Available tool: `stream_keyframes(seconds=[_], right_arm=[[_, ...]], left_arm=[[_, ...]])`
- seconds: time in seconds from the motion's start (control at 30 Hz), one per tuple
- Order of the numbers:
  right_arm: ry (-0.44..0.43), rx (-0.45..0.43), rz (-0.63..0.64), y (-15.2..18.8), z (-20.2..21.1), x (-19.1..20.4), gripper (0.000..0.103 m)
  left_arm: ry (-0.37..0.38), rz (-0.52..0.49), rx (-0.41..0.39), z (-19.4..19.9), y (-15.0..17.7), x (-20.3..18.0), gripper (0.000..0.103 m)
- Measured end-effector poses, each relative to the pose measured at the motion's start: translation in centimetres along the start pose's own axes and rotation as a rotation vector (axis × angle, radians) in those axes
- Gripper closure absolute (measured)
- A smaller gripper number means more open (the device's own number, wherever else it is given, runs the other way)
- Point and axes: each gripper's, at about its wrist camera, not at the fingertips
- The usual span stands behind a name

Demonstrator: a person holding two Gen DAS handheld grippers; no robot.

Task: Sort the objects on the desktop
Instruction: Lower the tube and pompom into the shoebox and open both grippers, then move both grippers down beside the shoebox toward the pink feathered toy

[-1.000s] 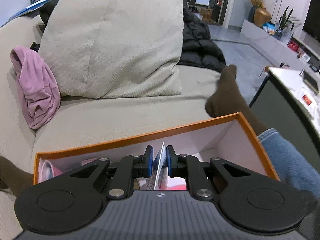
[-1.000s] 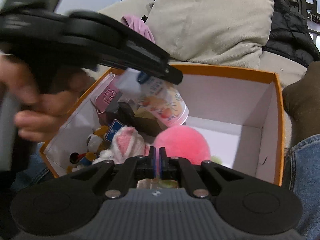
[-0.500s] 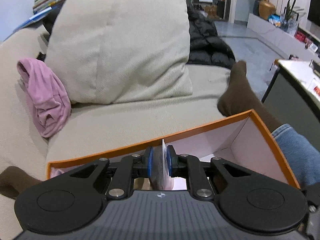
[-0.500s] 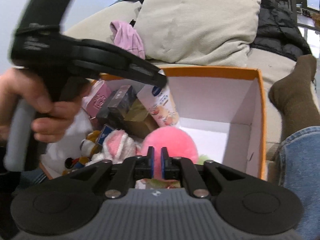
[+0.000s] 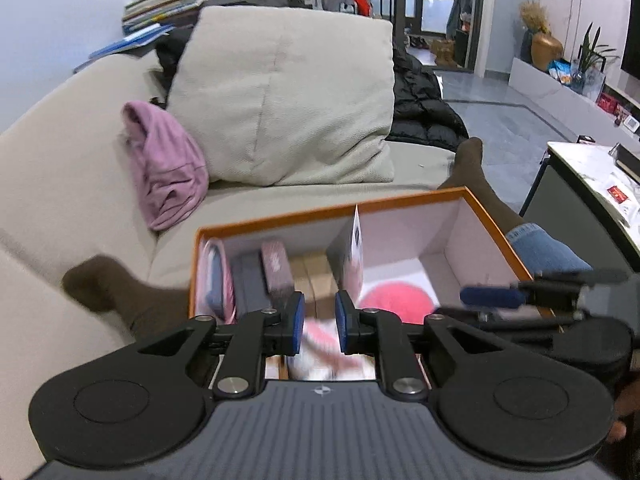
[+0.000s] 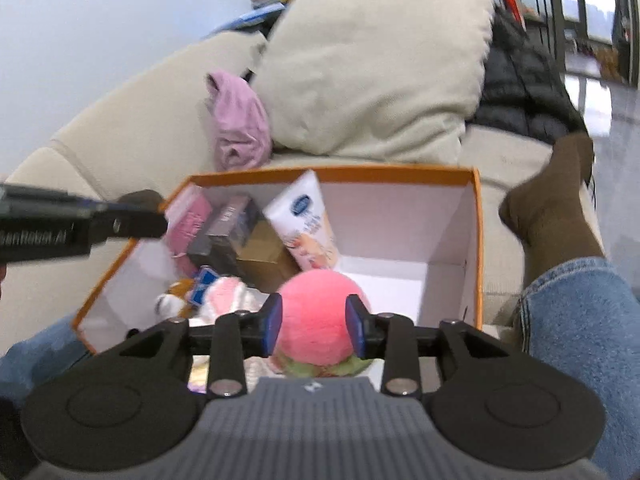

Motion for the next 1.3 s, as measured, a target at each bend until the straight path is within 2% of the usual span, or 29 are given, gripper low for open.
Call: stream_keyframes(seconds=[0.17,0.23,0.3,0.37,0.47,0.6,0.67,0.73,0.8,1.03,1.17,1.3], right_arm=[[-0.029,-0.065,0.007,1.9,3.8,1.2,0.066],[-0.039,-0.070,-0.002,3.1,5.3,1.4,0.065],[-0.041,-0.066,-0.013,4.4,6.4,1.3,0.064],[-0.034,-0.056,-0.019,5.8,7.4,1.2,0.062],[-0.009,-0.005,-0.025,8.0,8.2,0.8,0.059],[0.047,0.114,-0.069,10.7,7.6,-0.2,0.056],[0.061,0.176,-0.120,11.9,7.0,-1.0,0.049],[0.065,0.216,-0.153,12.7,6.6,-1.4,0.046],[0.078,0.244,-0.164,13.1,6.2,-1.5,0.040],[0.046,0.313,-0.210,14.4,3.9,-1.5,0.037],[0.025,0.297,-0.217,14.3,3.2,-1.4,0.038],[-0.011,0.285,-0.173,14.2,2.9,-0.4,0.051]], left_arm=[[0.037,-0.002,-0.006,3.3,3.7,-1.6,0.079],[0.067,-0.005,-0.012,4.2,5.2,-2.1,0.074],[0.103,-0.024,-0.013,4.8,6.7,-2.9,0.070],[0.109,-0.041,-0.001,5.1,8.3,-3.8,0.070],[0.124,-0.064,0.013,4.9,10.8,-4.9,0.070],[0.166,-0.072,0.066,3.3,13.6,-5.9,0.068],[0.160,-0.089,0.109,2.1,14.7,-6.4,0.063],[0.135,-0.119,0.138,1.1,15.8,-7.0,0.051],[0.119,-0.134,0.165,0.5,16.6,-7.3,0.051],[0.125,-0.103,0.211,-0.8,18.1,-6.8,0.051],[0.136,-0.088,0.213,-0.8,18.4,-6.6,0.051],[0.137,-0.080,0.209,-0.8,18.4,-6.4,0.051]])
Point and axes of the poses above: each gripper's, at about its wrist camera, not at the fingertips, and z roughly against the way its jaws point, x to its left, y to its underside, and after that the axes turned 10 degrees about y, right-handed
